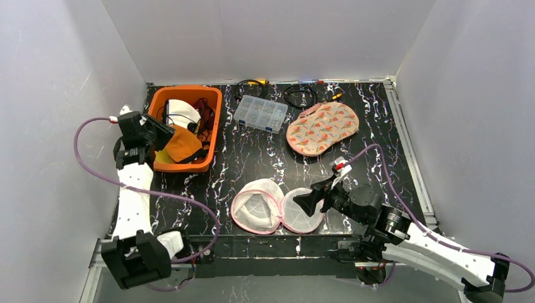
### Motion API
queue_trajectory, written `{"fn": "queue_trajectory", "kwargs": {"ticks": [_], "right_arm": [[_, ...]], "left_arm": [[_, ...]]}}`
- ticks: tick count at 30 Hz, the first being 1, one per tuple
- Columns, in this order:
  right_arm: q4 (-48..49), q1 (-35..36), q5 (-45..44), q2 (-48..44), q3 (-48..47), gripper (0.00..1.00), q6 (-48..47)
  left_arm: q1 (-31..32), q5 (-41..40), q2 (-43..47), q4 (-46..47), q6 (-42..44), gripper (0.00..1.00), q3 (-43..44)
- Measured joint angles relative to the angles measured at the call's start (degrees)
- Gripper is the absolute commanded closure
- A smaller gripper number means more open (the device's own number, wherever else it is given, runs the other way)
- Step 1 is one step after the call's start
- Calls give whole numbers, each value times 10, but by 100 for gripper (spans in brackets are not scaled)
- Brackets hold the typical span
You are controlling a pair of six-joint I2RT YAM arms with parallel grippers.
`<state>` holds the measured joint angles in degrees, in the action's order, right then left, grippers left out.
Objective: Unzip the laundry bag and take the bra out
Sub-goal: Place the bra in the bin.
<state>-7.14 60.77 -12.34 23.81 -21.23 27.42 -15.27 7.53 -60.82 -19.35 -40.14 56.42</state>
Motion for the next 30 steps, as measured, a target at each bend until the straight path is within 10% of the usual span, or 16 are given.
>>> {"fn": "queue_trajectory", "kwargs": {"ticks": [5, 23, 30], "right_arm": [[0, 0, 12, 28, 0, 3, 5], [-58, 0, -29, -6, -1, 2, 10], [-99, 0, -66, -24, -11, 1, 11]], "left_arm": [[9, 11, -89, 8, 11, 100, 1], [7, -83, -264, 9, 33, 100, 17], [7, -79, -237, 2, 24, 56, 19]]}}
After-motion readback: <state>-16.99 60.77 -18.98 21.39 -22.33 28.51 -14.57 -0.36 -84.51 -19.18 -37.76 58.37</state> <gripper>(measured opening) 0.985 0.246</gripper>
